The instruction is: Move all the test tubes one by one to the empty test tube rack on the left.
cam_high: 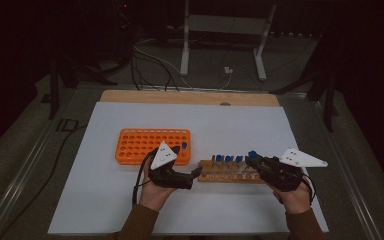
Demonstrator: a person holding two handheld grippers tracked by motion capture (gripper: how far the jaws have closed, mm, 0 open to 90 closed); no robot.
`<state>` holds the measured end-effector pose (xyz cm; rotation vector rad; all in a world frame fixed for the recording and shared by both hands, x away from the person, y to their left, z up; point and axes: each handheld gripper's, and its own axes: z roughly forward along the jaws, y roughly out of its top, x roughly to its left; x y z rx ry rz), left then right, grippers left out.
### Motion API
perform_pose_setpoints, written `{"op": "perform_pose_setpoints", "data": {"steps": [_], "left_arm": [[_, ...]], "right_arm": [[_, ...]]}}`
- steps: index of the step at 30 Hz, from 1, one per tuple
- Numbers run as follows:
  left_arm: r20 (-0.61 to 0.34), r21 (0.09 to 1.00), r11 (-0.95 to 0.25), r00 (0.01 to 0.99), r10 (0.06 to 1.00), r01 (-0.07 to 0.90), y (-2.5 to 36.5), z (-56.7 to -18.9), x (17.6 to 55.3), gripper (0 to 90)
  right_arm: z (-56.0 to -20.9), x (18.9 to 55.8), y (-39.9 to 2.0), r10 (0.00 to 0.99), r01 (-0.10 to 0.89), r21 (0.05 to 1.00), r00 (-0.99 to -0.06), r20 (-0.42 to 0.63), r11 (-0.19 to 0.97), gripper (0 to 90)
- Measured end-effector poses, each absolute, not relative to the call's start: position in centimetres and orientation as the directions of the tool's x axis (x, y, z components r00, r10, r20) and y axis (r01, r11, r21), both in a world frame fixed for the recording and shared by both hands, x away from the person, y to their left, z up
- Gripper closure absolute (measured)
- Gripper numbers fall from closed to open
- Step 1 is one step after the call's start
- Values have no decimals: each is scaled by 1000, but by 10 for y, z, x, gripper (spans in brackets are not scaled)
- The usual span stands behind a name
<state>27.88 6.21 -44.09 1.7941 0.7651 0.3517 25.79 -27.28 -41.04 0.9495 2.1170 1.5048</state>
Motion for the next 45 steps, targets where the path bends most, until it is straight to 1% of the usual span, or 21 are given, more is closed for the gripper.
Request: {"op": "perform_pose_setpoints", "data": {"steps": [6,8,21,26,28,31,33,34,35,36,38,41,42,45], "left_arm": [[-126,928,-197,764,633,316,56,-438,276,19],[-124,928,-202,772,623,313,54,-438,275,34],[-113,916,-263,824,555,302,24,-440,263,39],[-98,905,-303,840,533,298,11,-447,259,68],[-86,906,-311,843,531,288,7,-450,256,118],[-64,907,-324,850,523,268,3,-452,252,249],[-50,913,-324,856,515,248,1,-453,249,391],[-45,913,-328,860,508,242,0,-454,248,449],[-41,913,-331,862,505,237,-1,-454,247,556],[-34,912,-336,861,507,234,-2,-454,246,594],[-33,912,-338,864,502,231,-4,-455,245,647],[-20,913,-343,862,507,222,-4,-456,244,671],[-19,913,-343,862,507,222,-4,-456,244,705],[-25,914,-338,863,504,224,-3,-456,245,726]], "right_arm": [[-413,256,-262,683,313,924,-725,83,219,771],[-415,256,-259,674,315,922,-734,88,223,771],[-422,254,-239,636,334,911,-764,111,242,770],[-424,252,-228,616,334,907,-780,113,256,769],[-424,252,-226,610,335,906,-784,115,259,769],[-425,251,-224,602,336,905,-790,119,262,768],[-426,251,-222,600,339,903,-791,122,263,768],[-426,251,-222,598,338,903,-792,121,265,768],[-427,251,-221,594,342,902,-794,128,263,768],[-427,250,-220,593,343,903,-795,131,260,768],[-427,250,-220,590,342,902,-797,131,262,768],[-427,250,-219,584,340,902,-801,129,266,768],[-427,249,-218,583,341,901,-802,130,268,768],[-428,249,-217,580,342,901,-804,134,267,768]]}}
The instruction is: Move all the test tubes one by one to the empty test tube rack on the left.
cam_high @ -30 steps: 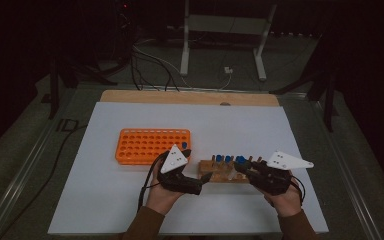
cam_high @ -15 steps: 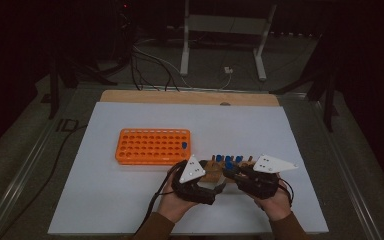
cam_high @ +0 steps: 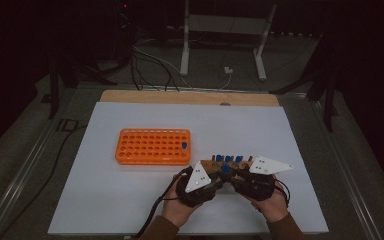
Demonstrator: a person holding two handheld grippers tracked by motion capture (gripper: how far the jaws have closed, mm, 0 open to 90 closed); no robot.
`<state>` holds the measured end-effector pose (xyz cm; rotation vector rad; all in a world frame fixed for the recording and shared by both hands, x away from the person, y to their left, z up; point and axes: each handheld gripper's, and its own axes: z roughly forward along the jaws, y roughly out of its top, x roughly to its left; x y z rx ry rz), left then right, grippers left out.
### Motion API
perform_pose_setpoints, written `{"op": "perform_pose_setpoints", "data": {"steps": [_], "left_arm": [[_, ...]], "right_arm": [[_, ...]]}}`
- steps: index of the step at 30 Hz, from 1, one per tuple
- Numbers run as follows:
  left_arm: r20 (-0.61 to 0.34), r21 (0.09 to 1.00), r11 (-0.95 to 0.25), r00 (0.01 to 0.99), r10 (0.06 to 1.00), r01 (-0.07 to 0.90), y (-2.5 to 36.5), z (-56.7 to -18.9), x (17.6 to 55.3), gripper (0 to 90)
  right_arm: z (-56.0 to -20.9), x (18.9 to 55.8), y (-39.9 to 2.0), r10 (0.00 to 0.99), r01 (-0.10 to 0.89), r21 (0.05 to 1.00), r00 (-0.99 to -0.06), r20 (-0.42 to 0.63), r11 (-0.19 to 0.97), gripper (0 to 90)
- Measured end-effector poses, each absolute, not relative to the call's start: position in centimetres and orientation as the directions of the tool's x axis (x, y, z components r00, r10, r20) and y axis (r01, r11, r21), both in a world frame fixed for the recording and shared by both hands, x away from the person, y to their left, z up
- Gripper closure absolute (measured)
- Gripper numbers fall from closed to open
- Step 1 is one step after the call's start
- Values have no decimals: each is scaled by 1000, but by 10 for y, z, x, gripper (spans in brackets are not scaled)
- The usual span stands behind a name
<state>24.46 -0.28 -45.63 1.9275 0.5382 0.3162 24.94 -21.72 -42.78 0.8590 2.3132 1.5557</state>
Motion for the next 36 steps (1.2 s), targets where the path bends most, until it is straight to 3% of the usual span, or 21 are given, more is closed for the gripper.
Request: {"op": "perform_pose_setpoints", "data": {"steps": [10,12,13,17,25,36], "left_arm": [[-31,914,-335,862,507,230,-1,-457,246,771],[-34,912,-335,858,513,236,-1,-457,247,772],[-33,912,-335,856,517,238,0,-458,247,772],[-33,910,-335,849,527,243,3,-458,249,772],[-42,915,-315,833,551,254,13,-458,253,772],[-50,928,-270,804,592,256,34,-450,260,771]], "right_arm": [[-428,250,-217,573,342,900,-808,136,269,734],[-428,251,-219,560,351,901,-813,158,256,579],[-428,251,-219,560,351,901,-813,158,256,579],[-426,253,-224,562,364,906,-805,188,218,405],[-423,255,-232,635,361,909,-757,156,207,187],[-425,260,-245,686,366,909,-715,137,199,66]]}}
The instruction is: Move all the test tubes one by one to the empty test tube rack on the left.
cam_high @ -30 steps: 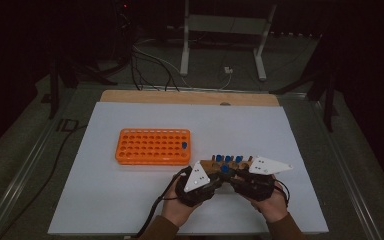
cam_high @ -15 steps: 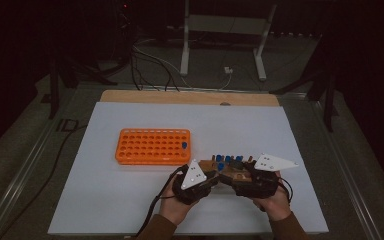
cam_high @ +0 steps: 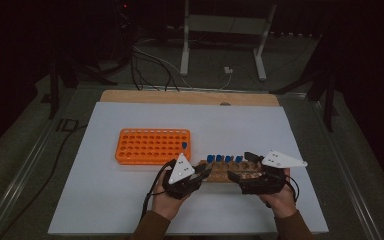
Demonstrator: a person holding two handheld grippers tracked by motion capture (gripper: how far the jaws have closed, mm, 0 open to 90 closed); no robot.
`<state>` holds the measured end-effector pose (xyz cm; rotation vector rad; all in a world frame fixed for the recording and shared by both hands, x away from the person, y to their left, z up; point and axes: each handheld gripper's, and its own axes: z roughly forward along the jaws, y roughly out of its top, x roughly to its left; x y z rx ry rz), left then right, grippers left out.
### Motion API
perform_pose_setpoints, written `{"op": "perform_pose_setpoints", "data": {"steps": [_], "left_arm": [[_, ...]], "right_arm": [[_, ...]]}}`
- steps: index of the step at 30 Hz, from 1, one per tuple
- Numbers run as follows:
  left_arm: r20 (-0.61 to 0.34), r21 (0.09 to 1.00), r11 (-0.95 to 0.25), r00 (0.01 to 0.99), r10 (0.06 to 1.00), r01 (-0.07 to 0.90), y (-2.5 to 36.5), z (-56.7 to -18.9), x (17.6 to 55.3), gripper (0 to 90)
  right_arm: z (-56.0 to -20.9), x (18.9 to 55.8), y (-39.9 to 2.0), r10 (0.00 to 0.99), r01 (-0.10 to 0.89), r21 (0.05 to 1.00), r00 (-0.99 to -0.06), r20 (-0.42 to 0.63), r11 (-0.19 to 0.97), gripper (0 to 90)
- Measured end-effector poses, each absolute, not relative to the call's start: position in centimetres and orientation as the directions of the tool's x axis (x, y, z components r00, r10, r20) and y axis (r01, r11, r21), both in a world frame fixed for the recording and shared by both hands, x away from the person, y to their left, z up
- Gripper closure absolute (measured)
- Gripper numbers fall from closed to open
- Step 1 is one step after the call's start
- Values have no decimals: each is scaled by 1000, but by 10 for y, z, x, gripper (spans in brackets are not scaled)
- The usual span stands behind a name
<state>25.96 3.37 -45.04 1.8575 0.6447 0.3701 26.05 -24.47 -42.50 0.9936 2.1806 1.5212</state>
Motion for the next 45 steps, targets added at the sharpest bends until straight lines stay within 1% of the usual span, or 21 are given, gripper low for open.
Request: {"op": "perform_pose_setpoints", "data": {"steps": [2,12,24,30,45], "left_arm": [[-51,931,-260,797,602,256,38,-449,261,771],[-58,942,-214,756,652,257,59,-444,268,771],[-15,943,-220,695,719,248,76,-446,277,770],[-13,947,-205,668,744,247,85,-444,285,770],[13,935,-230,618,786,272,81,-461,309,770]], "right_arm": [[-425,261,-247,692,367,910,-708,139,193,42],[-429,263,-254,714,351,919,-689,125,178,4],[-430,263,-256,721,351,921,-681,128,169,4],[-428,264,-258,729,351,922,-673,128,163,4],[-428,264,-263,737,359,922,-661,138,149,4]]}}
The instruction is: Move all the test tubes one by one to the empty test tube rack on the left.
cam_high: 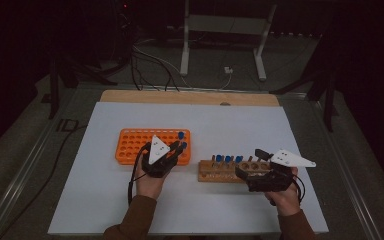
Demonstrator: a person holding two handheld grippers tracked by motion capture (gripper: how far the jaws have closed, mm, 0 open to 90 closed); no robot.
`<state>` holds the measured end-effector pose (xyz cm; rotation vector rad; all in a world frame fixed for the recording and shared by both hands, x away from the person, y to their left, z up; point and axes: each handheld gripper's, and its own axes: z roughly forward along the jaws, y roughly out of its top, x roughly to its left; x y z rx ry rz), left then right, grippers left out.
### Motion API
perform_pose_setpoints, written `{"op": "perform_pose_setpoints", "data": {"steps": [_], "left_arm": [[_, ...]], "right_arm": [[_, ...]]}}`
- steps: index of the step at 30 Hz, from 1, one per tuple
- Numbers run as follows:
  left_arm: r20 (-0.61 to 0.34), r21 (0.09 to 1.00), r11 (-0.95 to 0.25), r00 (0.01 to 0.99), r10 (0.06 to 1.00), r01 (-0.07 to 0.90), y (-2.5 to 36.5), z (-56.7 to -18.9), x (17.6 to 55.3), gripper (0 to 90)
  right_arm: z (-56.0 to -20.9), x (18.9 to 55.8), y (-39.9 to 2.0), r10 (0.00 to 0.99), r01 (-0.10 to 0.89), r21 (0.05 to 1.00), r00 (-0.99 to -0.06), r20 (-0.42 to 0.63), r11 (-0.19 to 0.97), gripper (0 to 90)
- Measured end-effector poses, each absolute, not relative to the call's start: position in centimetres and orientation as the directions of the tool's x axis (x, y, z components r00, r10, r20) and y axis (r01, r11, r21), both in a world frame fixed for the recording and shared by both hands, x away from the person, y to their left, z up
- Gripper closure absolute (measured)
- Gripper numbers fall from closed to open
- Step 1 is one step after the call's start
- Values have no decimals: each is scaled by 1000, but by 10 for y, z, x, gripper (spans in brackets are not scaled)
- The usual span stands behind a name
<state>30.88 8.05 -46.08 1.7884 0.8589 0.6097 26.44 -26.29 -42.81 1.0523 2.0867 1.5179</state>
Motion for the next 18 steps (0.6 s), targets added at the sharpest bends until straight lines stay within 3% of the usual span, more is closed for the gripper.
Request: {"op": "perform_pose_setpoints", "data": {"steps": [18], "left_arm": [[25,904,-268,587,809,332,83,-481,321,770]], "right_arm": [[-429,264,-263,730,360,922,-668,146,145,4]]}}
